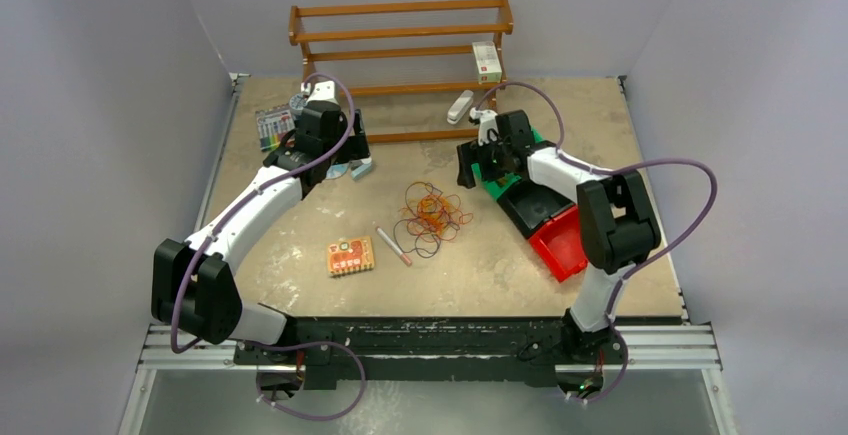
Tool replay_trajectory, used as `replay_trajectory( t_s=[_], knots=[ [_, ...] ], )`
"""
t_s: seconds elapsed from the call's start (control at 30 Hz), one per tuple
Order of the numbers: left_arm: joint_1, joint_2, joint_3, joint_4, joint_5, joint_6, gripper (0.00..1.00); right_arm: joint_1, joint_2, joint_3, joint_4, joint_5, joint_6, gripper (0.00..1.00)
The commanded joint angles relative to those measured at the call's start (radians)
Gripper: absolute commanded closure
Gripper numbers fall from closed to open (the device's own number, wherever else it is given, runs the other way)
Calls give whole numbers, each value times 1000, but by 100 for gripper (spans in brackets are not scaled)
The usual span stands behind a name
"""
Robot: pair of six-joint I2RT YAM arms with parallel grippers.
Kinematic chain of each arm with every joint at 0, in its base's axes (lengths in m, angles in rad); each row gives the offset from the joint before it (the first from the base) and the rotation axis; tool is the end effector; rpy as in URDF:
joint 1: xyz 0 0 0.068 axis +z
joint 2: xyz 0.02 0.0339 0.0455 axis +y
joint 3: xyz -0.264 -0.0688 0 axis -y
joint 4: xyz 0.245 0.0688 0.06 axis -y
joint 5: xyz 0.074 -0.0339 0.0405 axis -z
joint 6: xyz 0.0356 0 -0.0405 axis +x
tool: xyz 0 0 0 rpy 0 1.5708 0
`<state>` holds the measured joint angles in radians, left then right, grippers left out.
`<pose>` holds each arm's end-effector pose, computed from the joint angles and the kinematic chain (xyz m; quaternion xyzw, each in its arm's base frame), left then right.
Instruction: Untangle the cables
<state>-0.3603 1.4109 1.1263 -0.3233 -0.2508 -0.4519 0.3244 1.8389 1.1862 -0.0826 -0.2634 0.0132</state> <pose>0.3016 -0.1042 0.3010 -0.0981 0.8758 -0.0796 0.4659 0.3775 0.1367 0.1942 -0.1931 0.8869 0.1859 0.3763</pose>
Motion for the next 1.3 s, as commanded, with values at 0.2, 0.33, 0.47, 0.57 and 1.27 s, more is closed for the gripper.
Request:
replay_trajectory(
  t_s=[0.2,0.33,0.47,0.57,1.27],
  knots=[
    [7,-32,45,22,-15,9,17,34,-153,-33,-57,-148,-66,9],
    [7,-32,44,22,-15,10,17,33,-270,-50,-21,-26,16,9],
    [10,-31,44,23,-16,7,17,33,-430,-125,58,213,205,9],
    [12,-29,43,22,-11,4,17,33,-558,-184,53,457,402,9],
    [22,-23,38,32,12,-5,17,-41,-582,-251,-579,1027,1274,1]
  ],
)
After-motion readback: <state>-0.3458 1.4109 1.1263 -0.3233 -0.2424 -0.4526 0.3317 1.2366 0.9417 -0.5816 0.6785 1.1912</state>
